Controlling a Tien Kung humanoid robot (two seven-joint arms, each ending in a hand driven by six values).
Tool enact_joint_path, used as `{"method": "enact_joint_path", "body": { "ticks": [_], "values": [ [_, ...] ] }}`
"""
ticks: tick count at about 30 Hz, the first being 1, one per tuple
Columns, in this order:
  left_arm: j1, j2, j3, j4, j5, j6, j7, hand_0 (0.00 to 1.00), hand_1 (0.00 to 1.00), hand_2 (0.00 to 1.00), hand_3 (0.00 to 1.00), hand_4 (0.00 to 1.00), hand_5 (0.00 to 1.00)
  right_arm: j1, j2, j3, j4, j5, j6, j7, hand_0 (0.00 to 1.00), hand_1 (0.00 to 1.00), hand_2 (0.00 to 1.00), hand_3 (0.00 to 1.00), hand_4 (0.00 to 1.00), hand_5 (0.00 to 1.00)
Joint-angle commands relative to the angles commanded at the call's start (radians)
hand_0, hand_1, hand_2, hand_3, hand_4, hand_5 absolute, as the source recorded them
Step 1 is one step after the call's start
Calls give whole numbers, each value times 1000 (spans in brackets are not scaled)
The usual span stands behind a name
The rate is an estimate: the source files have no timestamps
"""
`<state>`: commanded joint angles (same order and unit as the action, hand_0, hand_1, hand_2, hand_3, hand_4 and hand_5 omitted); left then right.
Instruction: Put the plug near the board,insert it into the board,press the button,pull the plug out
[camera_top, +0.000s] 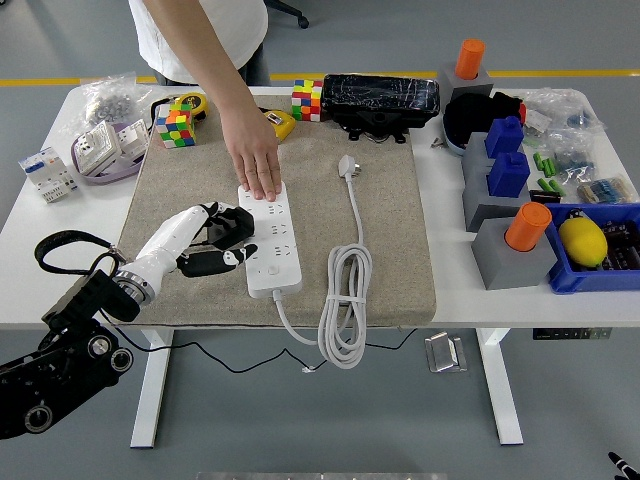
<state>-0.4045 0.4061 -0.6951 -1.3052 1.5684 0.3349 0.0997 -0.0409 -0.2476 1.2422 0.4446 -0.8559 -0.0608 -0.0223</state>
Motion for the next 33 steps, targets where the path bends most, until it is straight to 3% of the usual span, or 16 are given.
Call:
{"method": "enact_joint_path", "body": {
  "ticks": [27,33],
  "values": [
    [-101,-52,95,15,-22,-18,-2,717,728,739,740,798,495,2,0,-3,0,2,1,0,583,660,625,557,954,567],
    [-101,-51,76,0,-25,-9,-15,710,722,736,732,798,496,3,1,-1,0,1,1,0,584,660,625,557,954,567]
  ]
}}
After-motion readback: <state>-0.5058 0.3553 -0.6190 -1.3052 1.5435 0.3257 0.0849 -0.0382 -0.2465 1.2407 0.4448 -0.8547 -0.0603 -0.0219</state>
